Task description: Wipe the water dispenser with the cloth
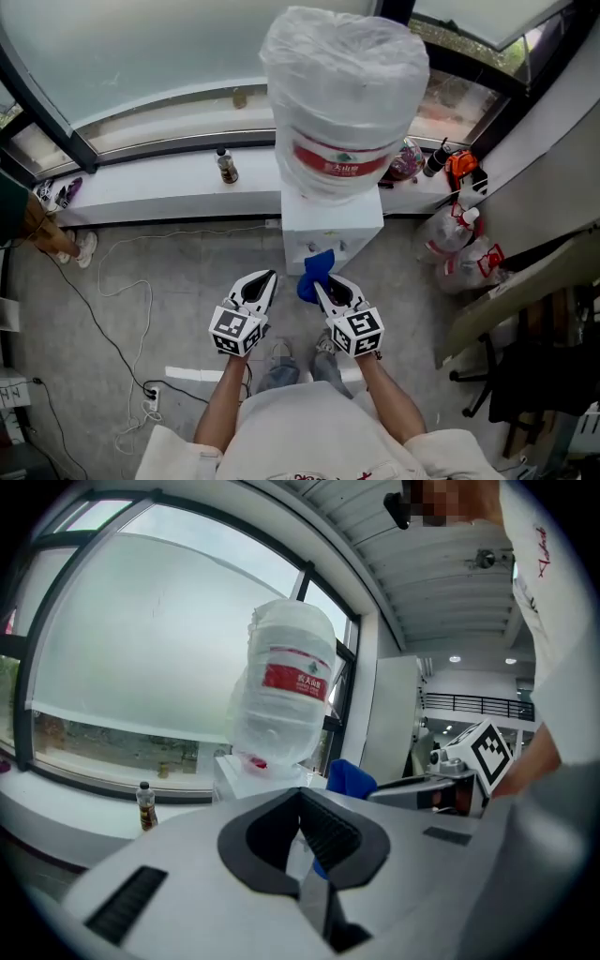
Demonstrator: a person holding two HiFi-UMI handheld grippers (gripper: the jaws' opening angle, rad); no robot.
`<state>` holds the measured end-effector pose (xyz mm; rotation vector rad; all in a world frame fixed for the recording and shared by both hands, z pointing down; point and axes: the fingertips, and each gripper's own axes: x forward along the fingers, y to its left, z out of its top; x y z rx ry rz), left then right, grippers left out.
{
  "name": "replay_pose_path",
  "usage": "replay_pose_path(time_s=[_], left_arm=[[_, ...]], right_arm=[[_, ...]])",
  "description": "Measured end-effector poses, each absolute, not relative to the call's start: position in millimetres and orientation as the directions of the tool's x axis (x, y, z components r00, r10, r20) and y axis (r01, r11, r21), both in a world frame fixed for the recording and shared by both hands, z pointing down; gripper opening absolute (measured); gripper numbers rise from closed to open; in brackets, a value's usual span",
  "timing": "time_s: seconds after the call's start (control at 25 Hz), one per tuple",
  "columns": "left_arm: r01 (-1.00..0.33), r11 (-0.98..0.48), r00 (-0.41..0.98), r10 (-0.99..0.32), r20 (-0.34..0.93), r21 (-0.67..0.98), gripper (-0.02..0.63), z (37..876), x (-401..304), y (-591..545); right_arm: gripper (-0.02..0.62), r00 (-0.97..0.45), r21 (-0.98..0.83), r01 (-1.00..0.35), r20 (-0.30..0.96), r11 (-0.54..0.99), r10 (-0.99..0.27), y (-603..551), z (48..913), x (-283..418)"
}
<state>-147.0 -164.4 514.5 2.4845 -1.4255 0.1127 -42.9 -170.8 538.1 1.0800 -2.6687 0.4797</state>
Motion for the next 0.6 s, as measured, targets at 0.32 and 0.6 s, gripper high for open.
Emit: replay_pose_path(time_s=[0.32, 0.6], left_arm=[[-0.854, -0.458, 0.514, -0.82, 0.253, 0.249, 0.011, 554.0, -136.4, -156.6], [-0.852, -0.453, 0.514, -0.816, 0.263, 0.262, 0.011, 566.3, -139.3, -163.9]], right_arm=[[0.092, -0.711, -0.283, -0.695, 0.403, 0.66, -0.576, -146.3, 588.4, -43.5], [0.092, -0.711, -0.306, -0.696, 0.421, 0.65, -0.563, -152.8, 602.9, -51.2]])
